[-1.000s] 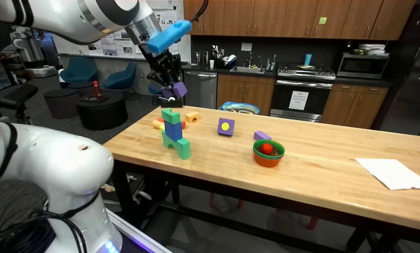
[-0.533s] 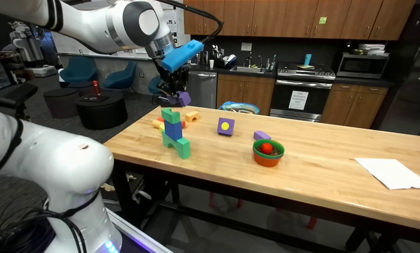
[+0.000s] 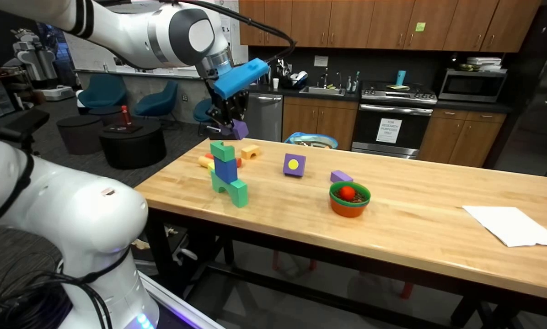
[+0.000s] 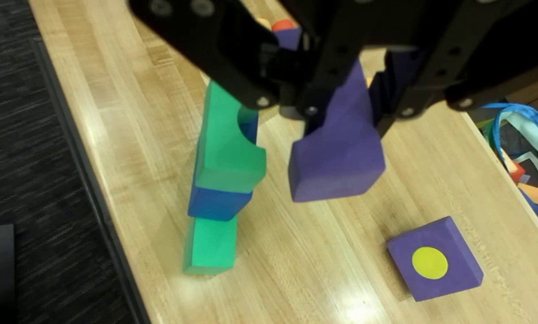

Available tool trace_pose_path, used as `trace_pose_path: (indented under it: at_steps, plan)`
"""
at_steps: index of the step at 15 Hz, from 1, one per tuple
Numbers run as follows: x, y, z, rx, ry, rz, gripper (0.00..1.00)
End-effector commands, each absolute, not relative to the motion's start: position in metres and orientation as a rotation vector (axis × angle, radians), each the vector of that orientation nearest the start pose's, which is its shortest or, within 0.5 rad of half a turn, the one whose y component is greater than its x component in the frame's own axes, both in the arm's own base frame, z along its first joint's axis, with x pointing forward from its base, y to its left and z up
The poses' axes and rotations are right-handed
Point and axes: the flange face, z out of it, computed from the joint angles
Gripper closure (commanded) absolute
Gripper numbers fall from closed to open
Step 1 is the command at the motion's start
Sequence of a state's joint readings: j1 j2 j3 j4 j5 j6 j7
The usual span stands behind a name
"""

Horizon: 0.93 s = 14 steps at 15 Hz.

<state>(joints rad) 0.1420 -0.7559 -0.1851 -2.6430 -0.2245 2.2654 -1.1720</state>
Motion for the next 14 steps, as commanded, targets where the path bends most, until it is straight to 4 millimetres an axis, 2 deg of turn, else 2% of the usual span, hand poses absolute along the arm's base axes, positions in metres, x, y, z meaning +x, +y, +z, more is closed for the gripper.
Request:
trace_pose_path:
  at_steps: [1,9,14]
  plan:
    - [0.358,-0.018,0.520,-2.750,-1.940,-0.442,0.94]
    - [0.359,0.002,0.518,-2.755,-1.905,-0.199,0.94]
    - [0.360,0.006,0.516,-2.722,-1.918,-0.131,0.94]
